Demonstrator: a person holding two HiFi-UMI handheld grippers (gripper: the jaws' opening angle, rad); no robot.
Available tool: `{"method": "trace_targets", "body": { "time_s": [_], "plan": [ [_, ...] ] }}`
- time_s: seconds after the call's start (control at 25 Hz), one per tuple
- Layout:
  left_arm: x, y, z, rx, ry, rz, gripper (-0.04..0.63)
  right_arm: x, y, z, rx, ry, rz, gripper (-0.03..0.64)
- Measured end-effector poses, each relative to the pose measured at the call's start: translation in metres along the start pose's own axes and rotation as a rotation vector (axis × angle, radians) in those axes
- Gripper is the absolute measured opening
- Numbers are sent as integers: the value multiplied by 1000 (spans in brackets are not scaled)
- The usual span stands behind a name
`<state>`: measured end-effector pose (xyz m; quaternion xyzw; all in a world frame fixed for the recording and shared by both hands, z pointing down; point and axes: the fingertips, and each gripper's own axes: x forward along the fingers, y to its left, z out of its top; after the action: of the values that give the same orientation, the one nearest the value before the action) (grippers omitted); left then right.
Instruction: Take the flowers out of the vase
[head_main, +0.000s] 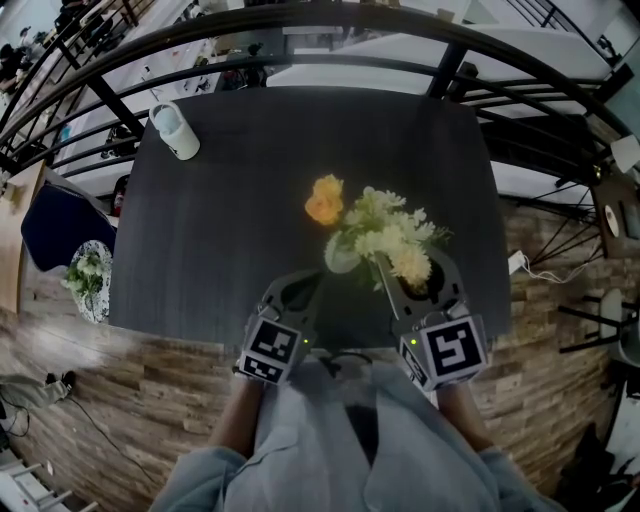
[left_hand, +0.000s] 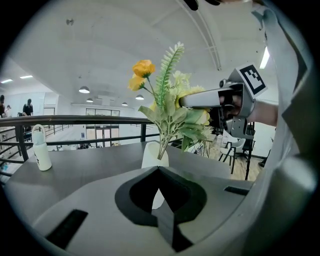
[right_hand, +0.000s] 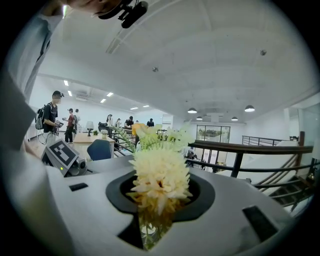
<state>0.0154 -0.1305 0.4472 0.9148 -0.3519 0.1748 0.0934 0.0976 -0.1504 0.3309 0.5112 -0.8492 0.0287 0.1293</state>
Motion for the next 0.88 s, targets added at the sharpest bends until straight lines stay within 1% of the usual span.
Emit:
{"method": "trace_targets", "body": {
  "time_s": [0.2,0.88],
  "plan": [
    [-2,3,-1,-1,-2,-4,0,-2,2,9,-14,-6,-5,123],
    [-7,3,-1,-8,-15,-4,0,-19,-2,37,-1,-22,-13,123]
  ]
}}
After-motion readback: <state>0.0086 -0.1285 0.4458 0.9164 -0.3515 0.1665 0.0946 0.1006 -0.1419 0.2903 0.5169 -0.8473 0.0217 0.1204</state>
